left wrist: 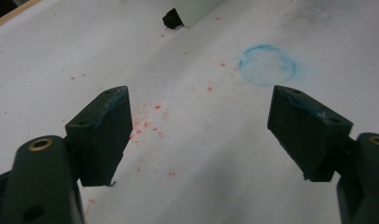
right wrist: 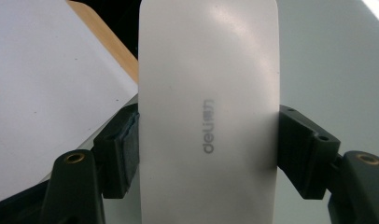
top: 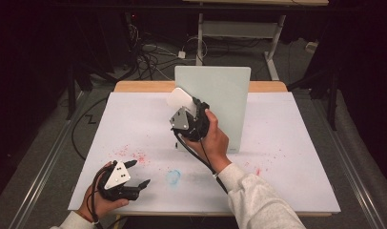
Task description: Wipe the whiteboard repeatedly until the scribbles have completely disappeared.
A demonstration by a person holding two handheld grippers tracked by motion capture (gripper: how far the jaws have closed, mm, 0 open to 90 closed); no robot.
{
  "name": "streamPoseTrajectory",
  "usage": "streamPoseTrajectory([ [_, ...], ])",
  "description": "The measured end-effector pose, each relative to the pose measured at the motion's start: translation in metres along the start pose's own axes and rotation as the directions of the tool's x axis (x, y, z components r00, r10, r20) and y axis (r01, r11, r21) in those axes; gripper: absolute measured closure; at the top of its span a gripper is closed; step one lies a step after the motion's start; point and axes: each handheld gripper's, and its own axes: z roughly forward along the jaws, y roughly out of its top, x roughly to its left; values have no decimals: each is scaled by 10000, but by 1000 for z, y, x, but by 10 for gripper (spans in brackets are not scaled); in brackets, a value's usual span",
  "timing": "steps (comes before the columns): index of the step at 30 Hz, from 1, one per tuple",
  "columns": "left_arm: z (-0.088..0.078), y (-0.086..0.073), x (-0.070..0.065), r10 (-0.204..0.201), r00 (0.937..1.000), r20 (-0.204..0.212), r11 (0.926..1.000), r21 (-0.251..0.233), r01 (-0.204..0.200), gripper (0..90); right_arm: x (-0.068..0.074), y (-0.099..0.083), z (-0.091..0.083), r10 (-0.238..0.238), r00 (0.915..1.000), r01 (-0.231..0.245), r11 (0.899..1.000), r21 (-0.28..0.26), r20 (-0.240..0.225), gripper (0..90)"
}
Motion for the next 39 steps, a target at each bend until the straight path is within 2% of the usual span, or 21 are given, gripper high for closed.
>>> streamPoseTrajectory([
  [2, 0, 0, 0, -12, 10000, -36, 10000, -1, 12, 213, -1, -2, -1, 64, 9998, -64, 10000, 38, -191, 308],
  [5, 0, 0, -1, -6, 10000, -48, 10000, 7, 6, 213, -5, -7, -5, 431, 9978, -431, 9991, 25, -507, 308],
  [10, 1, 0, 0, -1, 10000, -44, 10000, 99, 2, 213, -15, -18, -15, 895, 9934, -914, 9955, -233, -719, 308],
  [19, 3, 1, -1, 11, 10000, -95, 9999, 123, -10, 213, -39, -39, -40, 1594, 9847, -1647, 9832, -791, -699, 308],
  [26, 3, 1, 0, 8, 9999, -138, 9999, 130, -6, 213, -56, -50, -58, 1903, 9787, -1982, 9735, -1138, -767, 308],
  [27, 3, 1, 0, 82, 9998, -200, 9999, 86, -80, 213, -59, -51, -60, 1961, 9772, -2046, 9720, -1155, -813, 308],
  [29, 3, 1, 0, -49, 9999, -151, 9999, 119, 51, 213, -63, -55, -64, 2073, 9743, -2169, 9690, -1187, -878, 308],
  [35, 3, 0, 1, -50, 9998, -177, 9998, 169, 53, 213, -74, -66, -73, 2406, 9639, -2543, 9590, -1254, -1143, 308],
  [39, 3, 0, 3, -124, 9998, -176, 9998, 145, 127, 213, -82, -73, -77, 2566, 9554, -2756, 9526, -1289, -1465, 308],
])
